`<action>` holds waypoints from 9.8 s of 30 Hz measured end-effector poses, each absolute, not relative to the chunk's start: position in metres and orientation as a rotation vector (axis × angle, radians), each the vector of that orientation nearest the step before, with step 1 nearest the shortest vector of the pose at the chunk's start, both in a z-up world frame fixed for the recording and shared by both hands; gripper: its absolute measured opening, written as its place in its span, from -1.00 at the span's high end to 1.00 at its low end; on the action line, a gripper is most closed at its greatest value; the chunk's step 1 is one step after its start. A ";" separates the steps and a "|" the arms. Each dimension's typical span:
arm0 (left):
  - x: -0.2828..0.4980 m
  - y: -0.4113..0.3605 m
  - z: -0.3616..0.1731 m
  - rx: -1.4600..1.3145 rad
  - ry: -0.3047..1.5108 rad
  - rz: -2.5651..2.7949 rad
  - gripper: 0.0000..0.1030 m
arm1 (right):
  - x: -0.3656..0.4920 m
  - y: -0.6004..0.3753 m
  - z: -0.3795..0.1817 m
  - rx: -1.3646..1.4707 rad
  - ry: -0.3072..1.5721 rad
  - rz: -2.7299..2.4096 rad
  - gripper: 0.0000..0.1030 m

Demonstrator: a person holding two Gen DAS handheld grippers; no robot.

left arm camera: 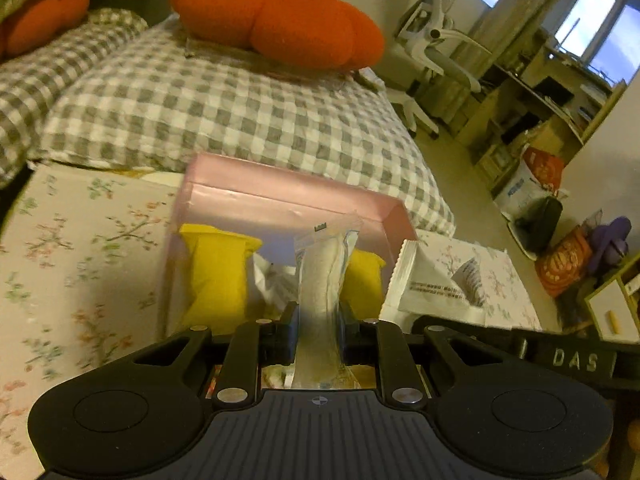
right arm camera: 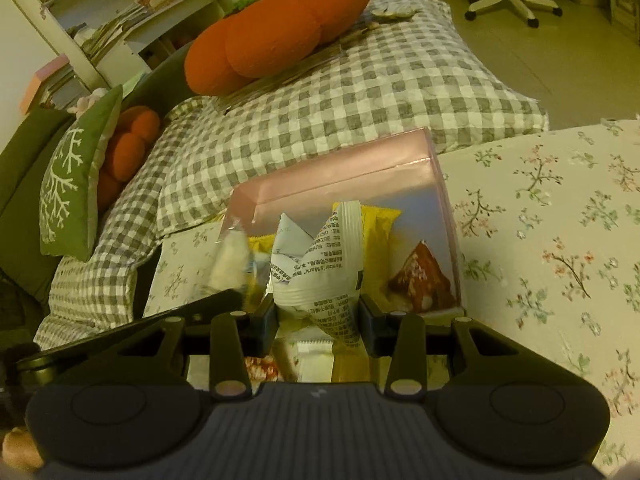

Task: Organize snacks
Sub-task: 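Carry both snacks into the pink box and open both grippers, then move the right gripper to the yellow biscuit pack while the left approaches the pink stick packet, then grasp the pink stick packet with the left gripper while the right grasps the yellow biscuit pack, then carry both snacks over the pink box and open both grippers to drop them, then grasp the gold bar with the right gripper while the left grasps the red candy wrapper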

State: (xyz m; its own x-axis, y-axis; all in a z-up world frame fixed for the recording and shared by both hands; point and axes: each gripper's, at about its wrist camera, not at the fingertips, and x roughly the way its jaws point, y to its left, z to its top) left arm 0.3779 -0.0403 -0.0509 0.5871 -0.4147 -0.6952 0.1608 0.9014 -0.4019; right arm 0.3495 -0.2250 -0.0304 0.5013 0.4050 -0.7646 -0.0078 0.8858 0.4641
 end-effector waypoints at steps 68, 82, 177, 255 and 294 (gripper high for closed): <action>0.263 -0.067 -0.102 -0.073 1.241 -0.111 -0.72 | 0.264 -0.261 -0.065 0.114 1.359 -0.037 -0.71; 0.263 -0.071 -0.107 -0.020 1.226 -0.128 -0.72 | 0.260 -0.246 -0.080 0.135 1.396 0.011 -0.37; 0.387 -0.013 -0.044 -0.436 0.759 -0.263 0.43 | 0.357 -0.232 -0.030 0.412 1.017 0.127 -0.27; 0.350 -0.031 -0.093 -0.120 1.117 -0.085 -0.87 | 0.303 -0.181 -0.075 0.155 1.300 0.262 0.30; 0.344 -0.038 -0.095 -0.023 1.117 -0.263 0.58 | 0.304 -0.208 -0.054 0.225 1.216 0.211 0.84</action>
State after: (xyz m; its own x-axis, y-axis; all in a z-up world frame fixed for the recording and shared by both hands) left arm 0.3442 -0.0379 -0.0954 0.4105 -0.2202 -0.8849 0.1976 0.9688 -0.1494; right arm 0.3037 -0.2079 -0.0545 0.3329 0.2798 -0.9005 -0.0400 0.9583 0.2830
